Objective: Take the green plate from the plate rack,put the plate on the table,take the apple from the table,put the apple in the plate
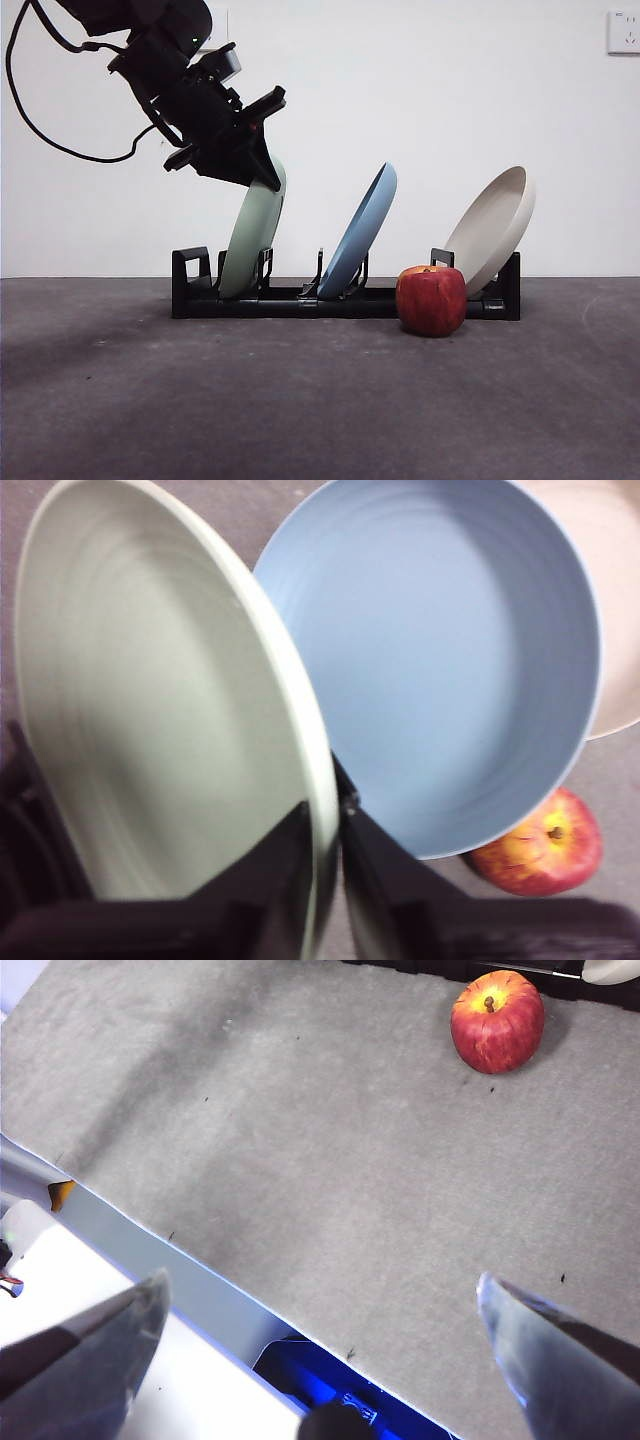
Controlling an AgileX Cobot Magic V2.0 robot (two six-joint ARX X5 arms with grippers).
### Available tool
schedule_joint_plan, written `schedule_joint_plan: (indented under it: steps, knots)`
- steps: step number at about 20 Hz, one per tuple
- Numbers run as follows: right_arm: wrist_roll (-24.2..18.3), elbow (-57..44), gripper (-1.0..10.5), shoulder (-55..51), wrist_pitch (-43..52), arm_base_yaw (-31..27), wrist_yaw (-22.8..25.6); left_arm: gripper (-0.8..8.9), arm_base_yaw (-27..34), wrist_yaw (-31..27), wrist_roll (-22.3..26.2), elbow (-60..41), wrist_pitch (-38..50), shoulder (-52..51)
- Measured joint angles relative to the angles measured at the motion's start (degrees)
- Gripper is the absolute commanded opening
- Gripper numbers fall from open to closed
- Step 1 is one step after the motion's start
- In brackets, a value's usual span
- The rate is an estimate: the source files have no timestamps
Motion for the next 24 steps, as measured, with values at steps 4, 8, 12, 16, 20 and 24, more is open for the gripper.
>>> schedule_joint_plan:
  steps: [4, 8, 12, 16, 20, 24]
  knots:
    - [0.1, 0.0, 6.6, 0.0, 0.0, 0.0, 0.0, -0.09, 0.0, 0.6, -1.7, 0.0, 0.2, 0.0]
    - [0.1, 0.0, 6.6, 0.0, 0.0, 0.0, 0.0, -0.09, 0.5, 1.4, -3.1, 0.0, 0.3, -0.3]
    - [0.1, 0.0, 6.6, 0.0, 0.0, 0.0, 0.0, -0.09, 0.7, 1.9, -4.3, 0.0, -0.5, -2.6]
    - [0.2, 0.0, 6.6, 0.0, 0.0, 0.0, 0.0, -0.09, 0.8, 2.3, -4.5, 0.0, -0.5, -6.7]
    - [0.1, 0.0, 6.6, 0.0, 0.0, 0.0, 0.0, -0.08, 0.7, 4.4, -4.0, 0.0, -2.6, -11.4]
    - [0.1, 0.0, 6.6, 0.0, 0.0, 0.0, 0.0, -0.08, -2.1, 4.3, 1.7, 0.0, -10.6, -19.6]
